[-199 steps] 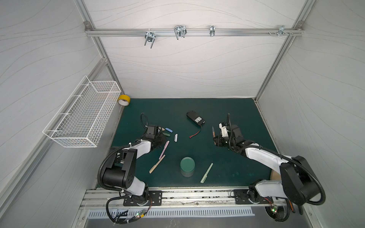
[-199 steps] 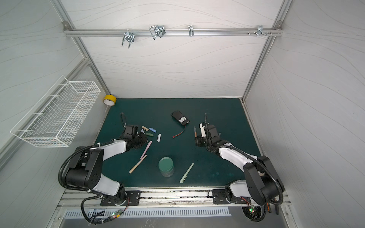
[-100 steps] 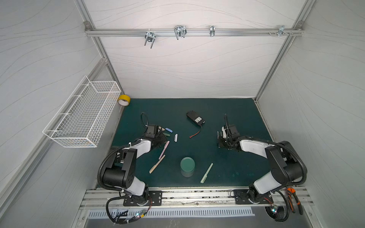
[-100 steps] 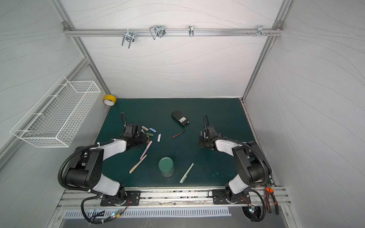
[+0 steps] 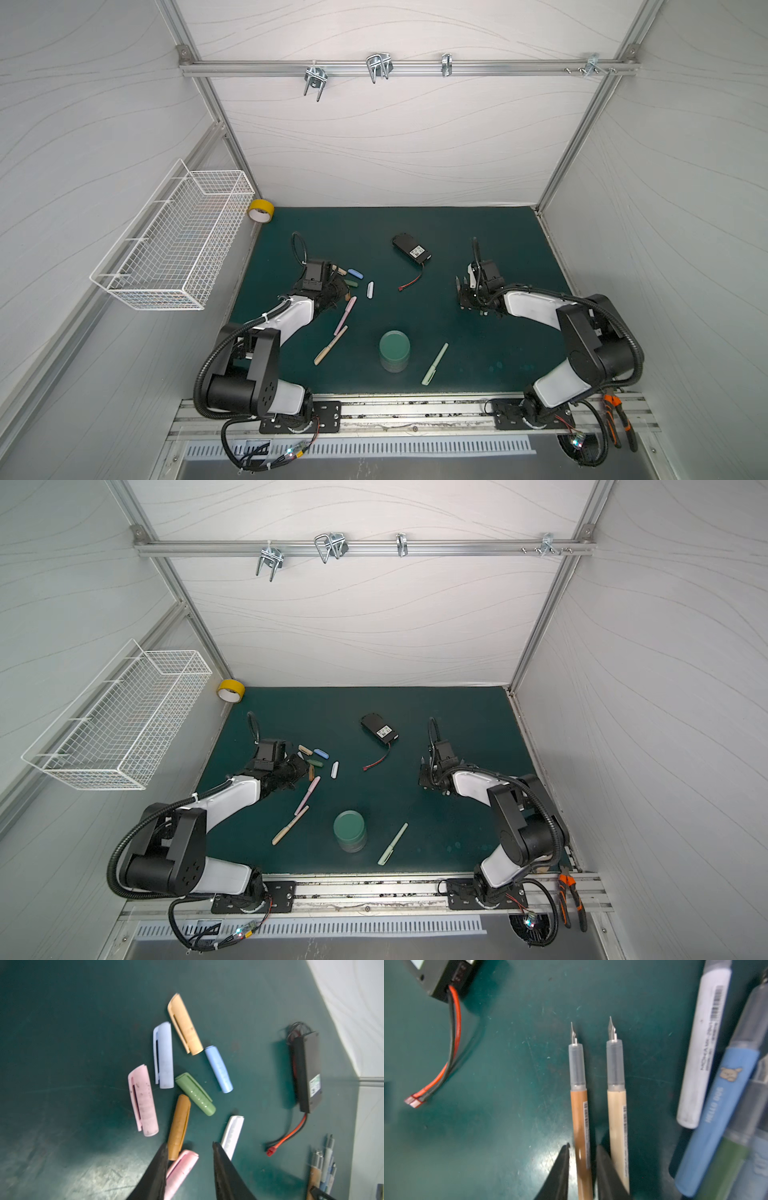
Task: Open the pen caps
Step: 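Open both grippers, dropping the orange cap among caps and pen among pens, then reach the left gripper to the pink capped pen and close on it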
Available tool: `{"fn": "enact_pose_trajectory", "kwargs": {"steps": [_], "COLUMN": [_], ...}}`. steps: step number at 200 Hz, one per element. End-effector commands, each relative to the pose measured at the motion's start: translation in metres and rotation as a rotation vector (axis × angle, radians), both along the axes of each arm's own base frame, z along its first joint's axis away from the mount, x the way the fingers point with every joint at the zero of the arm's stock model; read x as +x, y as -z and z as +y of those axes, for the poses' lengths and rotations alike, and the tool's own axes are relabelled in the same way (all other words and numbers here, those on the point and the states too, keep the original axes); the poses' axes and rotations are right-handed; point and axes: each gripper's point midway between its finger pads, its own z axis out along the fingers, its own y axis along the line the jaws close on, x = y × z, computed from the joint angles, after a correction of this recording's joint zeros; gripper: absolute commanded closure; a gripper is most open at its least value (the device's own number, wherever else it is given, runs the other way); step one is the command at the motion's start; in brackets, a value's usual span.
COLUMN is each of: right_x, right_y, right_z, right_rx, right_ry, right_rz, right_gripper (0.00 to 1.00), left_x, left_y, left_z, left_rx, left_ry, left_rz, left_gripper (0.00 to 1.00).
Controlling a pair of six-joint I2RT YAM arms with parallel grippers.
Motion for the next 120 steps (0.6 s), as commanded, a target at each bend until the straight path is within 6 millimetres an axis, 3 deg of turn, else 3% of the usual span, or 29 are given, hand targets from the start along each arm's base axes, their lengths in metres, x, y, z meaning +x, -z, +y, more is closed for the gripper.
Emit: {"fn": "enact_pose_trajectory", "kwargs": {"steps": [1,27,40,56,82,120], "right_x": [0.000,-0.003,-0.007,-0.011,-0.017,-0.029], "right_y": [-0.025,-0.047,-0.057,-0.069,-0.087,-0.107], "right_z": [0.003,0.002,0.004,0.007,0.016,0.041], "right_rx": [0.039,0.050,0.056,0.054,0.056,0.112], "right_ry": [-0.025,-0.026,-0.037,-0.060,-0.113,-0.238], "right_rz": [-0.090,-0.177,-0.214,-0.258,-0.335,-0.398], "right_gripper": [0.66,0.60,0.49,0.45,0.43,0.43], "left_x": [-0.001,-0.008,-0.014,-0.024,-0.039,-0.077], "left_y": [-0.013,-0.030,-0.042,-0.059,-0.085,-0.103], "left_z": [0.001,-0.003,-0.004,-0.004,0.000,-0.008], "left_rx": [0.057,0.117,0.151,0.173,0.179,0.239], "left_ry": [0.007,0.018,0.030,0.033,0.019,0.134], "left_rz": [-0.039,-0.085,-0.112,-0.155,-0.259,-0.294], "left_gripper": [0.58,0.53,0.51,0.50,0.48,0.47]}}
